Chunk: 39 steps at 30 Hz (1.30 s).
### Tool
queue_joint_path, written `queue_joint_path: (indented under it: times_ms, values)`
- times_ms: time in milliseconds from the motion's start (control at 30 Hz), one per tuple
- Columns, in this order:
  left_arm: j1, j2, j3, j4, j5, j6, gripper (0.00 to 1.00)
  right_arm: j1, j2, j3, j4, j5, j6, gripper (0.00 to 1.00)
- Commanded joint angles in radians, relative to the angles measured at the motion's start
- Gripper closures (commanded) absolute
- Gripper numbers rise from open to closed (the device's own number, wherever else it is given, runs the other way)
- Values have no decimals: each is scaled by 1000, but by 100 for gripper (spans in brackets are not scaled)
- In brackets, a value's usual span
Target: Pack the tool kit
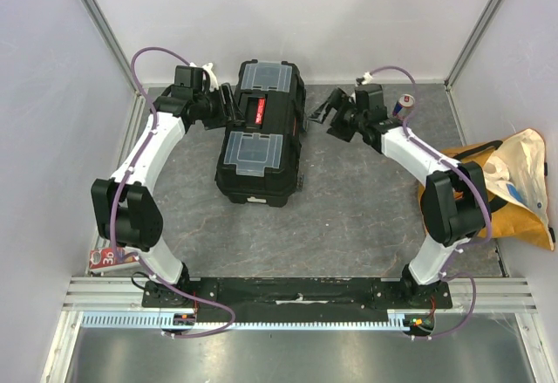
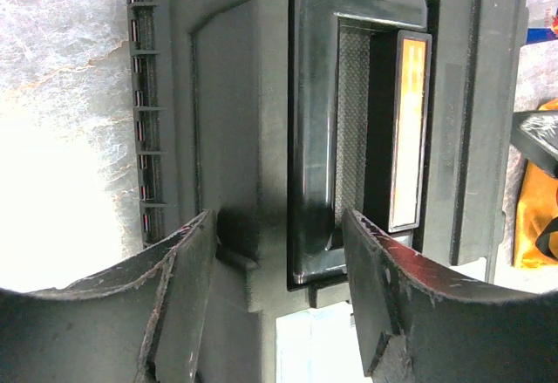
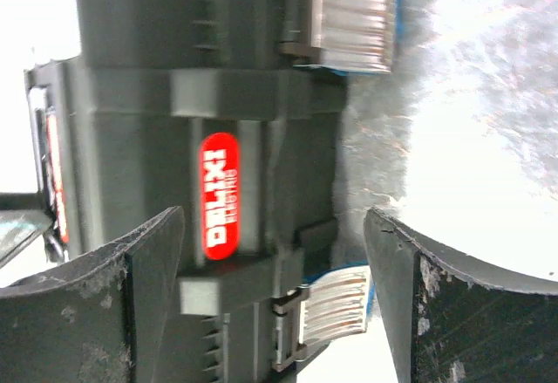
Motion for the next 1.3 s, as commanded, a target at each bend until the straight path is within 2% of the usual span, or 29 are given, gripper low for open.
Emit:
queue_joint_path:
  times_ms: [0,133,200,333,467,633,833,1267]
  values:
    - [-11,-42,-19,-63,77,15,34,-37,-43,-135,176,-68,206,10]
    - [-13,-37,-42,-68,125,-8,34,-59,8,-270,447,-117,507,9]
    - [-13,-40,-54,-66,140,-34,35,-60,81,-299,622,-146,710,8]
    - [-14,-57,-103,-22,206,-87,36,-54,186,-307,860,-121,940,2]
    - [-13,-66,-134,12,248,-126,37,-55,233,-270,882,-23,1020,2]
    - [-14,-78,-151,47,283,-150,37,-45,308,-236,946,18,1144,2]
    - [-13,-71,-150,63,301,-153,38,-20,345,-186,867,70,1208,2]
    - [-10,-77,-101,-18,88,-92,38,-17,404,-86,770,186,1178,2]
